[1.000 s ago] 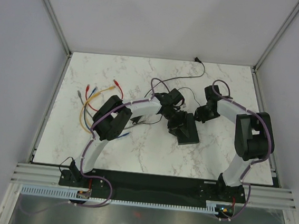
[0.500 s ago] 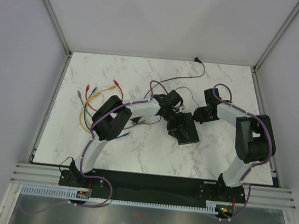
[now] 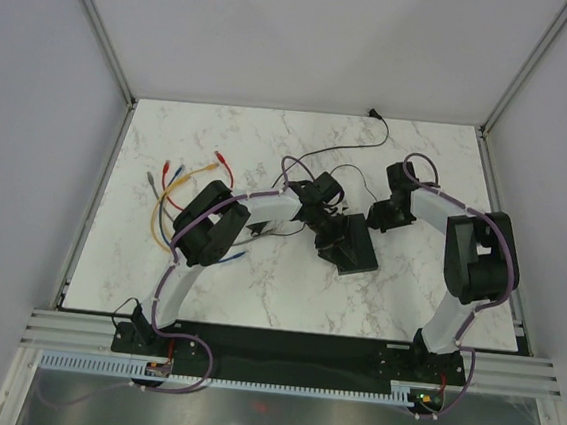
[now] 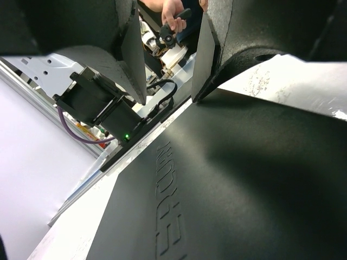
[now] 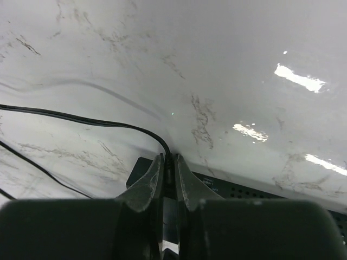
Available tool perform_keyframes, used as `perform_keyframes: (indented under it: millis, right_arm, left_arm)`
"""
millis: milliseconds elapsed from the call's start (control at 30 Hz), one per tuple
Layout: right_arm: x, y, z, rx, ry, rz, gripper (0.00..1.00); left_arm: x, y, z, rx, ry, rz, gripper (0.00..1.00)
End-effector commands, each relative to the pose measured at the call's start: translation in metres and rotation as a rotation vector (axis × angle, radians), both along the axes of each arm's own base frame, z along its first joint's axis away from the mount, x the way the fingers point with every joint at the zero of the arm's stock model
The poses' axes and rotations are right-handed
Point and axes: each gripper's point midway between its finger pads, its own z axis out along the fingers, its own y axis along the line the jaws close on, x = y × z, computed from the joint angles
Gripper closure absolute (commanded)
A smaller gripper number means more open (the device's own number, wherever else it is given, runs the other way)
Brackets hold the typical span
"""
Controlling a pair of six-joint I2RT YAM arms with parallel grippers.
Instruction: Pull the plug from the switch port
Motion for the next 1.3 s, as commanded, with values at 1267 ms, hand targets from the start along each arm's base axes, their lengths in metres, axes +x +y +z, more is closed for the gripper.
perform_keyframes:
  millis: [1267]
  right_arm:
    - [0.133, -0.190, 0.129, -0.569, -0.333, 0.261, 1.00]
  left_arm:
    - [0.034, 0.076, 0.152, -0.030, -0.749, -0.109, 0.31]
